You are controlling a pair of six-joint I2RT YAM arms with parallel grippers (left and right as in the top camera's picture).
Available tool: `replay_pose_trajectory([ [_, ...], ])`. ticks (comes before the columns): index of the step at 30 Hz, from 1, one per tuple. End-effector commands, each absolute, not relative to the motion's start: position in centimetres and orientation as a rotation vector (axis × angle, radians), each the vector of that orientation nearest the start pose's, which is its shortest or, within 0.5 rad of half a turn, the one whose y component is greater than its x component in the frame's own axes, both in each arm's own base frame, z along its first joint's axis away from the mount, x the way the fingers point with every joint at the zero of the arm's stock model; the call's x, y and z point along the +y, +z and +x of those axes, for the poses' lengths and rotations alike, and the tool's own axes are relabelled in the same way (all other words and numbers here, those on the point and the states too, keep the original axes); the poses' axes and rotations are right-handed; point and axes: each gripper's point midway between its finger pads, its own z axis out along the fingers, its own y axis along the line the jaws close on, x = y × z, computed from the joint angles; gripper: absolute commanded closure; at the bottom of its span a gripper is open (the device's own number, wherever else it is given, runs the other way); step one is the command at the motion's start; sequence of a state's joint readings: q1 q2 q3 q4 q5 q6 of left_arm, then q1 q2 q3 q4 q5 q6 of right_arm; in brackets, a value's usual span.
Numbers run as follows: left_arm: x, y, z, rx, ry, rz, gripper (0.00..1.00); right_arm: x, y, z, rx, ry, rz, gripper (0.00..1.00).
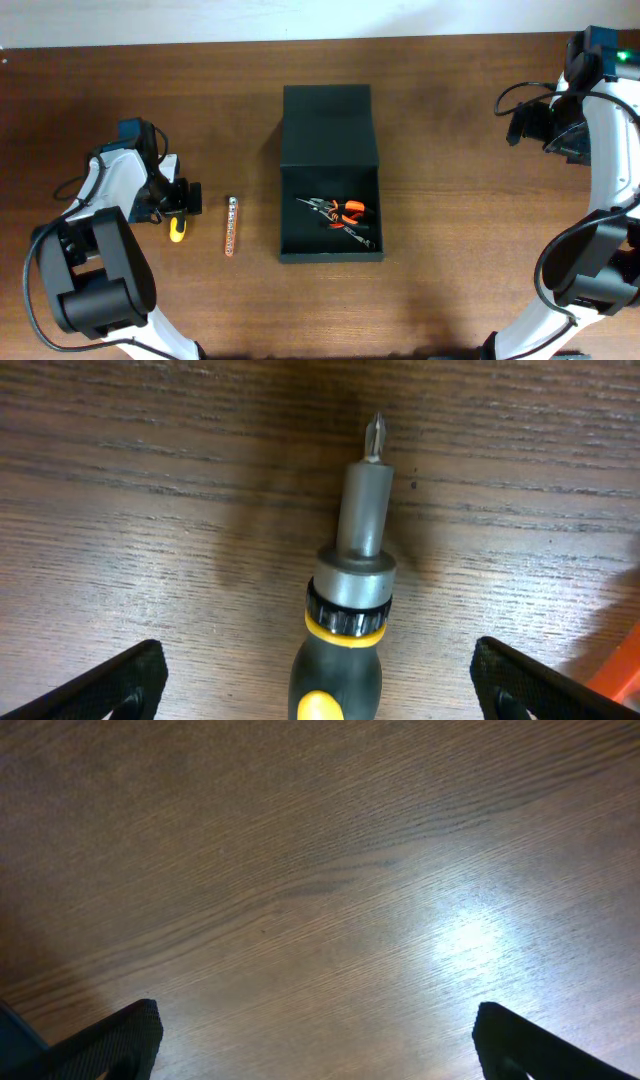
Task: Pack container
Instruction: 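Lower the left gripper and close it on the screwdriver handle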
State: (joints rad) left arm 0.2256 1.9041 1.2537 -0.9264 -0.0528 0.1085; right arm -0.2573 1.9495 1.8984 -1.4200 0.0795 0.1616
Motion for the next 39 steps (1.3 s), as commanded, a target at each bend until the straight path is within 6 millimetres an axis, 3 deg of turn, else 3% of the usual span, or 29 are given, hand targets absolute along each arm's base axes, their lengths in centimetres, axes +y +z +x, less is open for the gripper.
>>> replay_pose_trajectory([
  [1, 8.2, 1.1, 32.5, 3.157, 0.073, -0.194, 0.01, -11.1, 16.5, 37.3, 2.963, -0.120, 0.653, 0.01],
  [14, 8.2, 1.0, 32.5, 3.159, 0.073, -0.147, 0.01, -11.1, 16.5, 37.3, 2.963, -0.120, 0.653, 0.01],
  [26, 8.0, -1.1, 31.8, 3.223, 0.054, -0.149, 0.01, -11.1, 16.5, 37.3, 2.963, -0.120, 0.653, 0.01],
  [39, 8.1, -1.2, 31.9, 3.223, 0.055, -0.148, 0.01, -11.1, 16.5, 37.3, 2.963, -0.120, 0.653, 0.01],
])
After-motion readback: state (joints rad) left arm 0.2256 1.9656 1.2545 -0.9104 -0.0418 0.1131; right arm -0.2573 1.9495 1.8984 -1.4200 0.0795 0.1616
